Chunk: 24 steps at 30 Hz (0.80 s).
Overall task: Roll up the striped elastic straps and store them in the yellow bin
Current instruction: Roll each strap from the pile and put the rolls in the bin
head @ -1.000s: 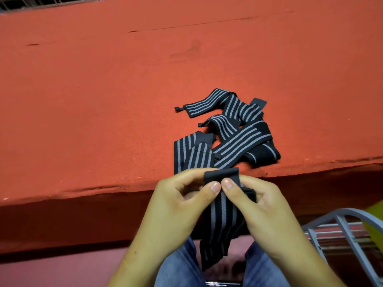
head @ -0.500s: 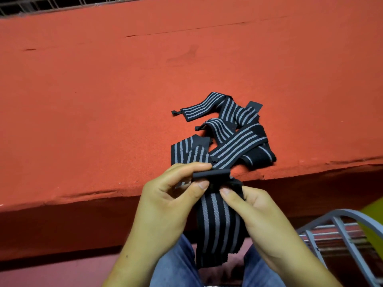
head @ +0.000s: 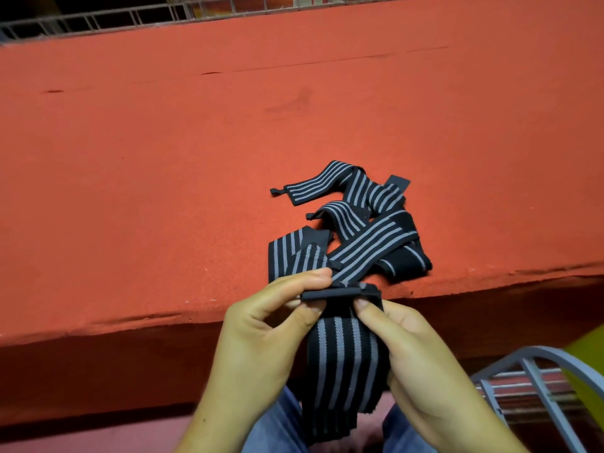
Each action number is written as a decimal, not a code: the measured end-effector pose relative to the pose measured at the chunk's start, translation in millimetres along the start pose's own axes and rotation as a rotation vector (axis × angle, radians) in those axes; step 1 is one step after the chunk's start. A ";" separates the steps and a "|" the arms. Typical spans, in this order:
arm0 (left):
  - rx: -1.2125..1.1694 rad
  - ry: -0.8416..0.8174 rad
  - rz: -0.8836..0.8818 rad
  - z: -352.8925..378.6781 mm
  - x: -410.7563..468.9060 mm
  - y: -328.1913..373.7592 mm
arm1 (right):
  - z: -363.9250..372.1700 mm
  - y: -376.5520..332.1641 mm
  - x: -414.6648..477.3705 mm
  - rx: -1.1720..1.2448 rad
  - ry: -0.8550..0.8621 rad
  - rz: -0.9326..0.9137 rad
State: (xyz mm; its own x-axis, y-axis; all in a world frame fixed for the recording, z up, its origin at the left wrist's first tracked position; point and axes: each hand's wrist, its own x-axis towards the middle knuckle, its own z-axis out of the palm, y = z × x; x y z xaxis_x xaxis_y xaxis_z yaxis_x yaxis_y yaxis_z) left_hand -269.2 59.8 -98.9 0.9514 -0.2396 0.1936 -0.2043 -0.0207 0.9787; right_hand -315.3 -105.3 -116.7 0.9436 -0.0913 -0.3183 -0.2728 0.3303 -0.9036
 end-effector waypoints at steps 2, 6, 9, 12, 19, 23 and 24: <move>-0.005 -0.019 -0.004 -0.1 0.5 -0.8 | 0.7 -4.2 -1.4 0.058 -0.027 0.003; 0.027 -0.063 0.004 -1.1 0.5 -2.0 | 2.6 -6.8 -0.6 0.217 0.043 0.024; 0.038 -0.071 -0.005 -0.8 0.2 -3.4 | 3.7 -10.6 -3.3 0.271 0.052 0.061; 0.047 -0.069 0.003 1.1 -0.7 -4.6 | 4.9 -16.0 -7.2 0.177 -0.061 0.045; 0.134 -0.135 -0.037 -1.9 -1.6 -1.9 | -1.3 -9.0 1.5 -0.064 -0.040 -0.068; 0.102 -0.164 -0.108 -3.2 -4.9 -0.9 | -5.8 -8.8 1.7 -0.141 -0.032 -0.126; 0.077 -0.162 -0.120 -2.3 -5.9 -0.5 | -7.1 -8.5 1.8 -0.169 -0.038 -0.138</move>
State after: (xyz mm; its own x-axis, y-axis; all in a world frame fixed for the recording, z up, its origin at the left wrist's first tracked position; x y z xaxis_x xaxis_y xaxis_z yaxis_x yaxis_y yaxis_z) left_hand -274.1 63.4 -100.5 0.9216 -0.3839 0.0568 -0.1151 -0.1308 0.9847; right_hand -312.7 -115.0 -111.7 0.9798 -0.0880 -0.1798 -0.1649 0.1550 -0.9741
